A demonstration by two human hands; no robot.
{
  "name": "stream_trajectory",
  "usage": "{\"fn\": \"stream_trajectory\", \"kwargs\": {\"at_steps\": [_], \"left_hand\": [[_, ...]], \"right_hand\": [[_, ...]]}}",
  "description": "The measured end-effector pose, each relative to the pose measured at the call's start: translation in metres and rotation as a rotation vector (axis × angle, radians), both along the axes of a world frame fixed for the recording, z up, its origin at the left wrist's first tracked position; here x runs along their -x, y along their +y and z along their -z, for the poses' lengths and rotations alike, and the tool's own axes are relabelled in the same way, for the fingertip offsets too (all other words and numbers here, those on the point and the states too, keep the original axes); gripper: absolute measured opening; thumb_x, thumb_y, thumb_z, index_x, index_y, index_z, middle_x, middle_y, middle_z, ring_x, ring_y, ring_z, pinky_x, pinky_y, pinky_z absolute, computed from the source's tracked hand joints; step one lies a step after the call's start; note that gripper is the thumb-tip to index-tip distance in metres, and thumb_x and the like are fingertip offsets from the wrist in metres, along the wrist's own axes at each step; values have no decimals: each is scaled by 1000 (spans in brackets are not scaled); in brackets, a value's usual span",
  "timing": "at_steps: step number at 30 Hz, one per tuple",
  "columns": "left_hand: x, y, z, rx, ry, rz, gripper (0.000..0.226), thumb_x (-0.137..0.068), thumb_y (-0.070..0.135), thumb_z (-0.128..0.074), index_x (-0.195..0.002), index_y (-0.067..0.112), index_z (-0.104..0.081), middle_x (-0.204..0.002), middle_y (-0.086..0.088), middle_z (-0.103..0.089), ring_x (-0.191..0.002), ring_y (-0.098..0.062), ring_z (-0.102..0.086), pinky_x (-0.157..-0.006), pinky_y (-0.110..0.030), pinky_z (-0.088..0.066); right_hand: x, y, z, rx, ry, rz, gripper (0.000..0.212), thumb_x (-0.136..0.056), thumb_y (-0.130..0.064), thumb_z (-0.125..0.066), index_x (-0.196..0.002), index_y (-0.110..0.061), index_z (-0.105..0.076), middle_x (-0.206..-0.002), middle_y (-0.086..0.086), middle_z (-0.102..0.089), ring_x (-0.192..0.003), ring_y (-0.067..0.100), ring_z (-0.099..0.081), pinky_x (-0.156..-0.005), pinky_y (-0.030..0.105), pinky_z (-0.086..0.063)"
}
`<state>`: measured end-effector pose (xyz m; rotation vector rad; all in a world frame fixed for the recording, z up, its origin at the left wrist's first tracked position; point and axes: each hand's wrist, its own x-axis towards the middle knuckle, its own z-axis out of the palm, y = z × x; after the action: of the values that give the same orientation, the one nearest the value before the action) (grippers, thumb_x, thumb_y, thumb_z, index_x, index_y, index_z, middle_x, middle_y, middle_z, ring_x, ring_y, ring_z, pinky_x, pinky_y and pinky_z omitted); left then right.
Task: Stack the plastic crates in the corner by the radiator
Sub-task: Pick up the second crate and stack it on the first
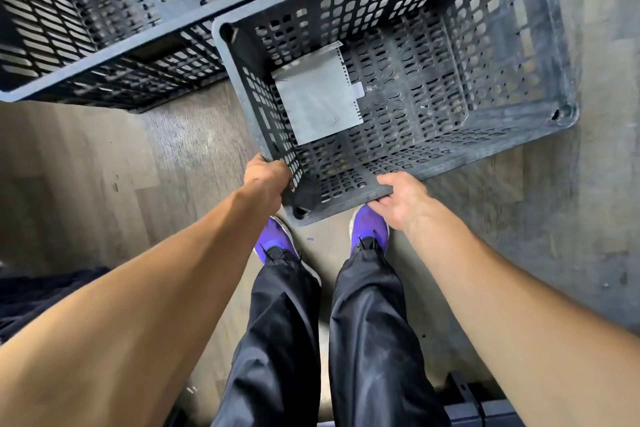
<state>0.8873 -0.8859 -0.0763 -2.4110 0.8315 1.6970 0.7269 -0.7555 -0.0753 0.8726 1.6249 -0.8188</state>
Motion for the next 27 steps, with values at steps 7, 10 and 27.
{"fn": "stream_trajectory", "kwargs": {"at_steps": [7,10,27], "left_hand": [[17,7,-55,55,180,-117,39,-87,-15,-40,-83,20,-56,-71,-4,-60,-50,-16,-54,-47,-28,-47],[15,11,-85,93,193,-92,38,-85,-19,-38,-92,13,-57,-66,-4,-57,-29,-4,-47,-32,-16,-40],[-96,47,-260,132,249,-136,41,-73,-20,-46,-90,12,-65,-80,-11,-65,-62,-23,-57,-53,-29,-55]], "right_hand": [[14,-6,-32,27,64,0,37,-90,8,-52,-126,5,-55,-109,27,-70,-85,36,-73,-79,49,-59],[15,-6,-56,32,84,-21,35,-91,8,-50,-125,8,-53,-102,28,-68,-78,36,-71,-76,47,-58],[-53,15,-251,142,-6,-150,34,-96,1,-47,-130,4,-46,-94,26,-63,-71,36,-70,-68,46,-56]]}}
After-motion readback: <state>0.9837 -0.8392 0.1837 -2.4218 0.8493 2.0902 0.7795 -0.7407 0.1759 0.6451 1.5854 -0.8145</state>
